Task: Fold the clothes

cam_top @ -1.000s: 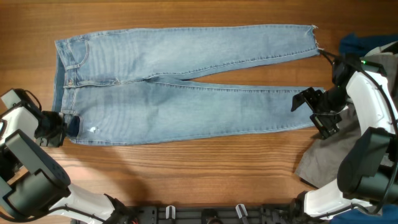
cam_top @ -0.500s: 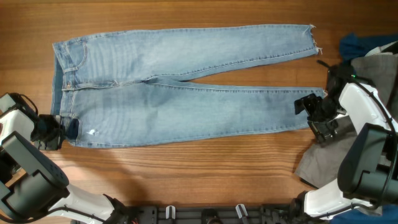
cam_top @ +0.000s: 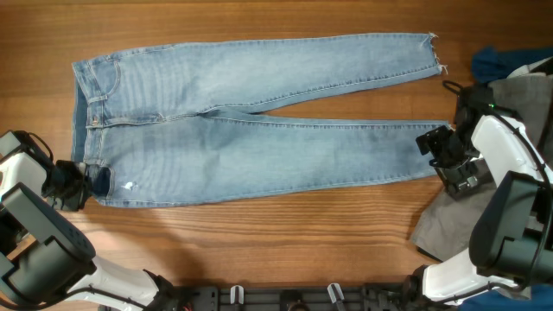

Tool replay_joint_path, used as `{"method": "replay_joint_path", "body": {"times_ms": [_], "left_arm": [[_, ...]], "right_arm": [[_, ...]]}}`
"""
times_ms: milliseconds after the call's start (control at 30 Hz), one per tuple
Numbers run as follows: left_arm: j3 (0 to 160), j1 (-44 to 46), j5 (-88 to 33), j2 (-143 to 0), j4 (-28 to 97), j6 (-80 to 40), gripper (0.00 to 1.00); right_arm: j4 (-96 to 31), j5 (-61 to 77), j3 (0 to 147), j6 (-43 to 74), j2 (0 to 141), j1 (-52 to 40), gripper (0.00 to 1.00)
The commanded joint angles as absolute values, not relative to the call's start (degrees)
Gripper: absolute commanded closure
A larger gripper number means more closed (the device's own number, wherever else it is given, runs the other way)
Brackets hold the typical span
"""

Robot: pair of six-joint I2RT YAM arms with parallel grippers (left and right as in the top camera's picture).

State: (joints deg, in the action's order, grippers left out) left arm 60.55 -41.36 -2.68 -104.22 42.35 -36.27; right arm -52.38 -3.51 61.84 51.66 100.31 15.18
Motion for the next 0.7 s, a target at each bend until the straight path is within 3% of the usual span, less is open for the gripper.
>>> {"method": "replay_joint_path", "body": {"times_ms": [0, 467, 600, 667], "left_arm": [[59.57, -41.98, -0.36, -106.02, 43.72, -33.21, 0.96], [59.57, -41.98, -0.36, -106.02, 44.03, -33.21, 0.96], [59.57, -41.98, -0.36, -106.02, 44.40, -33.21, 0.96], [59.57, -41.98, -0.36, -106.02, 44.45, -33.21, 0.96]], "right_arm": [[-50.57, -5.63, 61.36, 52.64, 101.08, 15.46, 0.00], [-43.29, -9.65, 61.36, 49.23, 106.87, 17.21, 0.05], [-41.58, -9.67, 61.36, 47.29, 107.42, 17.28, 0.15], [-41.39, -9.65, 61.36, 47.27, 107.42, 17.28, 0.28]]}}
